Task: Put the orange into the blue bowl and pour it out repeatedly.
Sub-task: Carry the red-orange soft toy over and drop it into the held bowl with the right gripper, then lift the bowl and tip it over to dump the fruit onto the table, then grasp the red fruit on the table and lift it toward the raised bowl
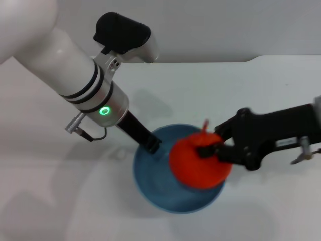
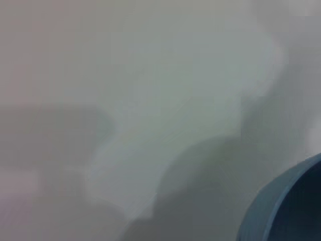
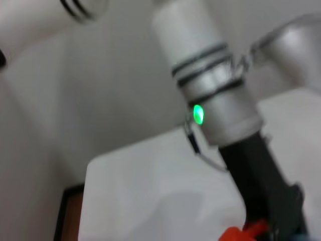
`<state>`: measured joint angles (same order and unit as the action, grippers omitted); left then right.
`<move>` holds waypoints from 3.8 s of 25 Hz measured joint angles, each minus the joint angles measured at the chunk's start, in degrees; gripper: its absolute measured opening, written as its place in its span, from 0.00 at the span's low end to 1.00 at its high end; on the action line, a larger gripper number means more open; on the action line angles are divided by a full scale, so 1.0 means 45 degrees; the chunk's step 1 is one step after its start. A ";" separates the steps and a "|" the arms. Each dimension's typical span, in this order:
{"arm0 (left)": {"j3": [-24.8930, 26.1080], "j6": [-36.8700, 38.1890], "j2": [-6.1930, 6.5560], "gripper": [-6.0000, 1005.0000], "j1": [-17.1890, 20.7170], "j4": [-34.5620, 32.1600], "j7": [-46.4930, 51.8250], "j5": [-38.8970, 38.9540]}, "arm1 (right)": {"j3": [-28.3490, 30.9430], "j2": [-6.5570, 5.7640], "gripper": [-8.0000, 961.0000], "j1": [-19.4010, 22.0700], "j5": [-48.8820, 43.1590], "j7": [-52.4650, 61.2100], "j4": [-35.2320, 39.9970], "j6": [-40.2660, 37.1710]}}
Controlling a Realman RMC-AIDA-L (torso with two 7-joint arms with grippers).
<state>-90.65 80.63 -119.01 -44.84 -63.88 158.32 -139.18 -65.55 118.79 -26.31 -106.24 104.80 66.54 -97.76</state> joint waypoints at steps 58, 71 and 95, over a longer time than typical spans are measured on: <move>-1.1016 -2.9314 0.0056 0.01 0.8208 0.0407 -1.3012 -0.2135 | 0.6414 -0.0070 0.52 0.1370 -0.3865 0.2935 -0.0846 0.0727; -0.3357 -1.6319 0.0189 0.01 0.8113 -0.5248 -0.9361 0.4970 | 0.6260 -0.0078 0.53 0.0240 -0.2739 0.1404 -0.3076 0.0765; 0.5989 0.3282 0.0280 0.01 0.5077 -0.5056 -0.1748 -0.1120 | 0.0480 0.0025 0.63 -0.3429 -0.2727 -0.1075 -0.7002 0.4612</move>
<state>-63.70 95.40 -117.75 -22.00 -86.63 150.45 -144.22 -63.39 118.90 -41.74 -118.51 99.96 35.03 -77.00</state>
